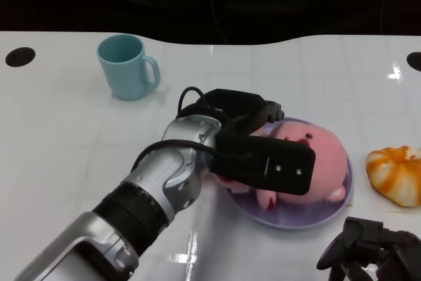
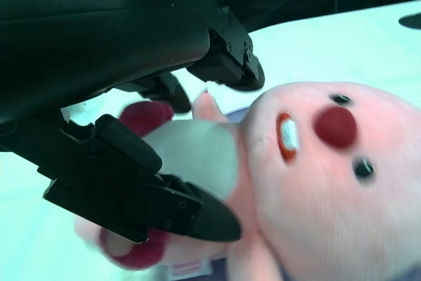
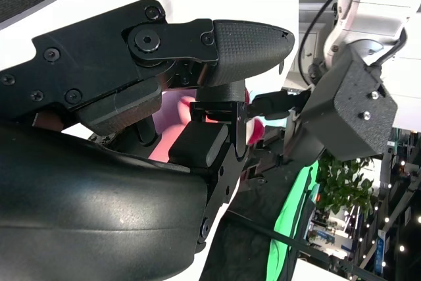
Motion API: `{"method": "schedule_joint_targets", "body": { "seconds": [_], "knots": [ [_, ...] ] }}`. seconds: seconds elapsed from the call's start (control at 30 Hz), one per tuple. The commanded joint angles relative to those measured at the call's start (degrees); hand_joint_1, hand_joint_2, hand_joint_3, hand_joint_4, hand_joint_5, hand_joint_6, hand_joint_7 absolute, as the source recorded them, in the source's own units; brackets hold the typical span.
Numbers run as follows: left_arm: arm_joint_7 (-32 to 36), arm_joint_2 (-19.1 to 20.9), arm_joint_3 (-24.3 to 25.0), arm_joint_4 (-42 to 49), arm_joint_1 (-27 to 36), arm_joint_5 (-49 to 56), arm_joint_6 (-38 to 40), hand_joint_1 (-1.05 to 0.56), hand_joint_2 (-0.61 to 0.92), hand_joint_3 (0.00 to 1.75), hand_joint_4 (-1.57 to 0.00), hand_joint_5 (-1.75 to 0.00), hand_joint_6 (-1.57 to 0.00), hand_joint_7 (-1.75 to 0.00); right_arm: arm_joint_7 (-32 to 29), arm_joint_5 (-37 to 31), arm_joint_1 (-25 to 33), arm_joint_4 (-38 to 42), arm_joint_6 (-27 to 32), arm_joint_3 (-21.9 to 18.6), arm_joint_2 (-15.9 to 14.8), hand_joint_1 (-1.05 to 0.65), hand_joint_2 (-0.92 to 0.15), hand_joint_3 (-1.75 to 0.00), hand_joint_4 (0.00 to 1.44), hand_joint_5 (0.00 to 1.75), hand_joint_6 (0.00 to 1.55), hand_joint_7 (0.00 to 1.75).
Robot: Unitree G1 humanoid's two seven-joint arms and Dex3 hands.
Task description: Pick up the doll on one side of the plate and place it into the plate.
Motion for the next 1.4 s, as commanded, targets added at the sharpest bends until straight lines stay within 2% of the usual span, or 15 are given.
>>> {"method": "schedule_joint_targets", "body": {
  "seconds": [0.03, 0.3, 0.53, 1.07, 1.27, 1.4],
  "knots": [
    [-3.3, 1.6, -0.5, -2.4, -0.9, 0.5, 0.2, -1.01, 0.92, 0.49, -0.06, -0.14, -0.14, 0.00, -0.1, 0.1, -0.3, 0.4, -0.7, -0.4, -0.4, -0.94, -0.92, -0.47, 0.86, 1.48, 0.85, 1.17],
    [-5.0, 4.4, 0.1, -7.4, 0.5, 0.0, -1.3, -1.05, 0.92, 0.55, 0.00, -0.12, -0.10, 0.00, 0.3, 0.8, -0.7, 0.9, -0.5, -0.6, -0.5, -0.93, -0.92, -0.46, 0.86, 1.49, 0.84, 1.17],
    [-5.0, 9.1, 2.6, -16.3, 3.9, -0.8, -3.2, -1.05, 0.92, 0.57, -0.01, -0.14, -0.08, 0.00, 0.5, 1.1, -1.1, 1.6, -0.9, -0.9, -0.6, -0.92, -0.92, -0.46, 0.86, 1.49, 0.84, 1.16],
    [-6.0, 19.9, 13.8, -35.8, 17.9, -8.3, -8.4, -1.00, 0.92, 0.49, -0.02, -0.23, -0.13, -0.02, 0.8, 1.2, -2.2, 3.0, -1.2, -1.2, -0.6, -0.90, -0.92, -0.47, 0.87, 1.49, 0.84, 1.16],
    [-4.3, 20.8, 19.1, -40.6, 24.9, -14.2, -11.3, -0.92, 0.92, 0.41, -0.02, -0.33, -0.18, -0.04, 0.8, 1.2, -2.5, 3.4, -1.0, -1.3, -0.5, -0.90, -0.92, -0.47, 0.87, 1.49, 0.84, 1.16],
    [-1.7, 19.6, 22.9, -41.5, 29.8, -19.0, -14.6, -0.86, 0.92, 0.38, -0.11, -0.41, -0.25, -0.06, 0.8, 1.2, -2.8, 3.6, -1.0, -1.2, -0.5, -0.91, -0.92, -0.46, 0.87, 1.49, 0.84, 1.16]
  ]
}}
